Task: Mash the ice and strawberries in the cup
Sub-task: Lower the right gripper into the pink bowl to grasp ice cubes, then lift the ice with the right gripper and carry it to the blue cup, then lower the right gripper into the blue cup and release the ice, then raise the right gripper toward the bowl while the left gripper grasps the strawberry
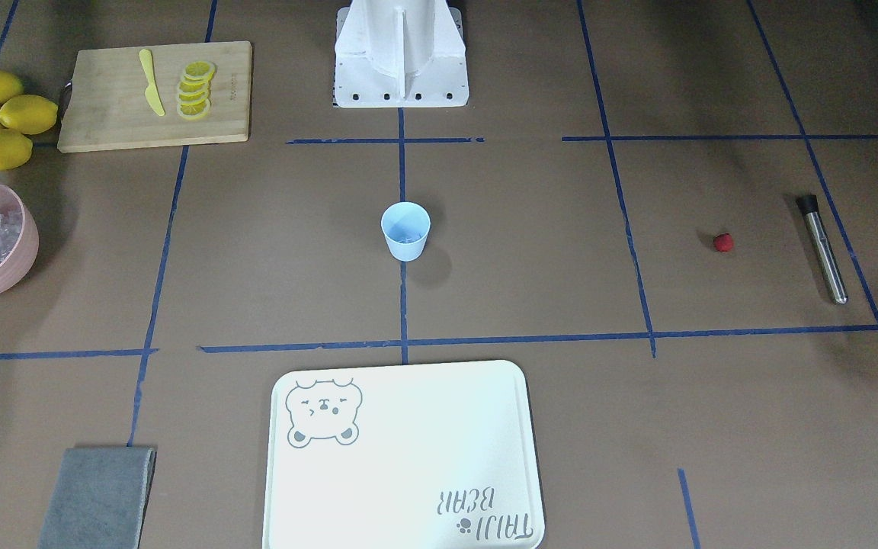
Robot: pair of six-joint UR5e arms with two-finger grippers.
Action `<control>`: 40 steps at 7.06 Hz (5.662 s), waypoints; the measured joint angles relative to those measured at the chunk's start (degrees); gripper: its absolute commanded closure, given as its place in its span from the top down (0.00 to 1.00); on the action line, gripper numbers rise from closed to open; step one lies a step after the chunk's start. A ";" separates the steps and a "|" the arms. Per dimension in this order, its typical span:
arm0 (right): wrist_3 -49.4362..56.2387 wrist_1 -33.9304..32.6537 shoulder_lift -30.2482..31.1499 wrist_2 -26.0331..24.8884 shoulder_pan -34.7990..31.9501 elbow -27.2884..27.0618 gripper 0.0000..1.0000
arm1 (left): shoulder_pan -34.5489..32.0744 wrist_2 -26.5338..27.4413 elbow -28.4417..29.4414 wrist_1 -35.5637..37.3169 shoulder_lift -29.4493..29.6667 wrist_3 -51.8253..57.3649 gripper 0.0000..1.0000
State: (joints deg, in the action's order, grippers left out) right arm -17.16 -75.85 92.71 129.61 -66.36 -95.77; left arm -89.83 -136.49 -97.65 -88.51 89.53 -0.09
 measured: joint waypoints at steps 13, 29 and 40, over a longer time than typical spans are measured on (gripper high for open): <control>-20.77 -26.25 -20.92 0.91 6.18 -18.04 0.00 | 0.03 0.02 0.00 0.22 0.09 -0.09 1.00; -58.63 -20.92 -54.05 -21.06 36.61 6.89 0.43 | 0.09 0.18 0.35 -0.17 -0.03 0.00 1.00; -58.34 -20.94 -55.62 -21.88 36.10 6.31 1.00 | 1.05 0.41 -0.47 -1.52 0.03 0.15 1.00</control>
State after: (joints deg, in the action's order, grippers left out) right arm -75.50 -96.79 37.08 107.73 -30.25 -89.45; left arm -88.78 -136.09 -98.12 -90.04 89.56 0.06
